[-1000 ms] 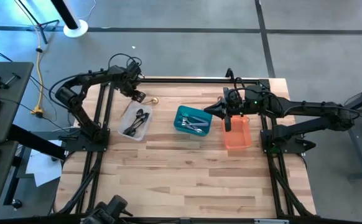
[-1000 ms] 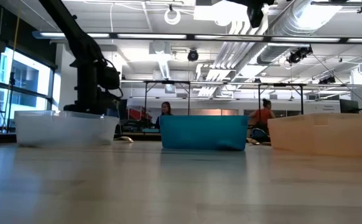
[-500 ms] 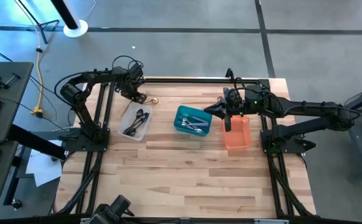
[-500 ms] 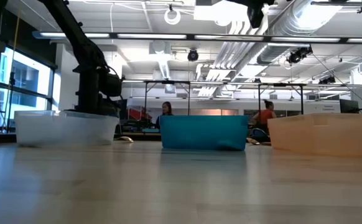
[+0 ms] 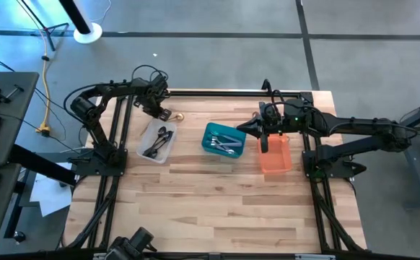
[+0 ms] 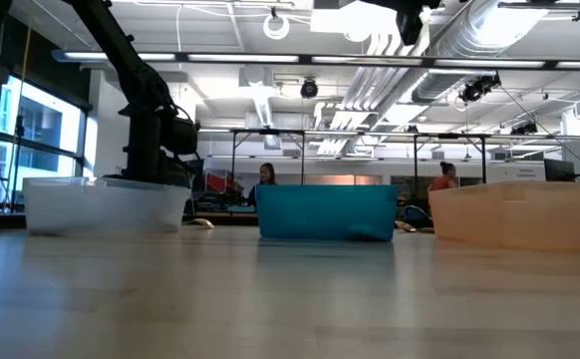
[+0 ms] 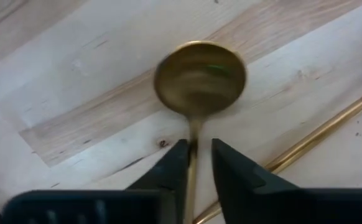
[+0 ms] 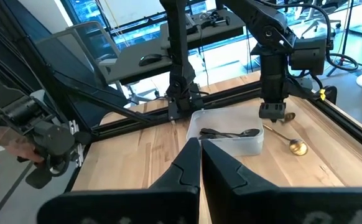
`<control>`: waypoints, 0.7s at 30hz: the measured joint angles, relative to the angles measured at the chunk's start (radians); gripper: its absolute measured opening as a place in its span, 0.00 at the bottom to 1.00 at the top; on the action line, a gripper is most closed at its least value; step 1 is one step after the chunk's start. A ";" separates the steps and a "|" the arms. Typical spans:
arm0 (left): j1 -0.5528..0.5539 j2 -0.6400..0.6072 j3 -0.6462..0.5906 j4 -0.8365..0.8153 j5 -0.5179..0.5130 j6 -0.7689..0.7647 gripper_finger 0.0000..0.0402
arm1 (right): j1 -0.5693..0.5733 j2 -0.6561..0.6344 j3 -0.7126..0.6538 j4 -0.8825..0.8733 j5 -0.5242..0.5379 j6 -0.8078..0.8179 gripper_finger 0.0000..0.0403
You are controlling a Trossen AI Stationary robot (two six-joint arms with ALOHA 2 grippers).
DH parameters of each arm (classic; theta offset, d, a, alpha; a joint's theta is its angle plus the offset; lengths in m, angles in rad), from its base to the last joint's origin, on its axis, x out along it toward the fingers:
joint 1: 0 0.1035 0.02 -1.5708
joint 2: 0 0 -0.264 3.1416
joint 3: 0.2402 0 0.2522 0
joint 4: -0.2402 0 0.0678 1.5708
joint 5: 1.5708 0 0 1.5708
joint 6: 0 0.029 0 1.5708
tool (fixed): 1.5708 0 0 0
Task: Sort silverware by color (type)
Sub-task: Put the gold spoon into the orange bin
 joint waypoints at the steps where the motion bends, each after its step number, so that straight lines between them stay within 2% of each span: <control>1: 0.000 0.000 0.000 0.000 0.000 0.001 0.11 | 0.000 0.000 0.000 0.000 0.000 0.000 0.00; 4: 0.000 0.001 0.000 0.000 0.000 0.017 0.02 | 0.000 0.000 0.000 0.000 0.000 0.000 0.00; 21: 0.002 -0.003 -0.002 0.002 0.027 0.021 0.00 | 0.000 0.001 0.000 -0.020 0.000 0.000 0.00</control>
